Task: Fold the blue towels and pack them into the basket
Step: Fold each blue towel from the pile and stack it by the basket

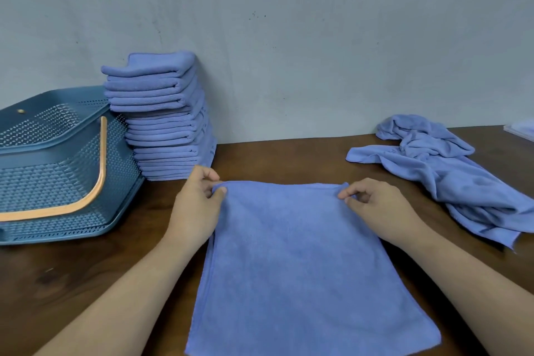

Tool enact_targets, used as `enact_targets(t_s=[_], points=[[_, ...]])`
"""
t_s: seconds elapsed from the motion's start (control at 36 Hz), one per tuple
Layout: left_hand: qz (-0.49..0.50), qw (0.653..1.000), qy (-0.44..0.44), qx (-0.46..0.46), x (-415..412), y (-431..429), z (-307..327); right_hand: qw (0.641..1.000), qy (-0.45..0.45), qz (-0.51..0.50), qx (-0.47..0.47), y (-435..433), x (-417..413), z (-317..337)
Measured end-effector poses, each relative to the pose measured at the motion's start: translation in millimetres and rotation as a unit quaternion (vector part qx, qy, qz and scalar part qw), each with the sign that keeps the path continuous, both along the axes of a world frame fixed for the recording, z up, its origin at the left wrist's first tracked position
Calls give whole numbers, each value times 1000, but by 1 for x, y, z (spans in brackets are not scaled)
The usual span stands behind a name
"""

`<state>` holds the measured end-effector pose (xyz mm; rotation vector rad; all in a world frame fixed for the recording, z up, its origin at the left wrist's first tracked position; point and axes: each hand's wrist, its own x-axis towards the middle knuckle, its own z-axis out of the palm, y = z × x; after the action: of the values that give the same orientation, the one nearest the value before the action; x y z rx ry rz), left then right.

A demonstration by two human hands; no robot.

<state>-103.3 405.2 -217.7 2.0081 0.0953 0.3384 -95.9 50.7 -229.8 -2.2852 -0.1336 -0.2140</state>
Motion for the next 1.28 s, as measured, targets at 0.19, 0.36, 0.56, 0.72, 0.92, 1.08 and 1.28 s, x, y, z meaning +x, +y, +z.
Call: enact_targets(t_s=[0.19, 0.36, 0.56, 0.72, 0.92, 1.08, 1.28], points=[[-65, 995, 53, 53, -9, 8, -3, 1000, -6, -6, 10, 1, -1, -2], [-76, 992, 28, 98, -5, 11, -11, 992, -116, -38, 22, 8, 9, 1], [-38, 998, 0, 58, -3, 10, -15, 969, -61, -33, -238, 7, 13, -16], [3, 994, -26, 104, 1, 3, -4, 964, -52, -47, -255, 10, 12, -15], [-60, 972, 14, 228, -7, 0, -12, 961, -61, -59, -261, 9, 13, -19], [-44, 966, -6, 254, -6, 5, -17, 956, -61, -62, -281, 10, 10, -16], [-19, 964, 32, 263, 5, 7, -10, 950, -65, -63, -299, 11, 9, -15]])
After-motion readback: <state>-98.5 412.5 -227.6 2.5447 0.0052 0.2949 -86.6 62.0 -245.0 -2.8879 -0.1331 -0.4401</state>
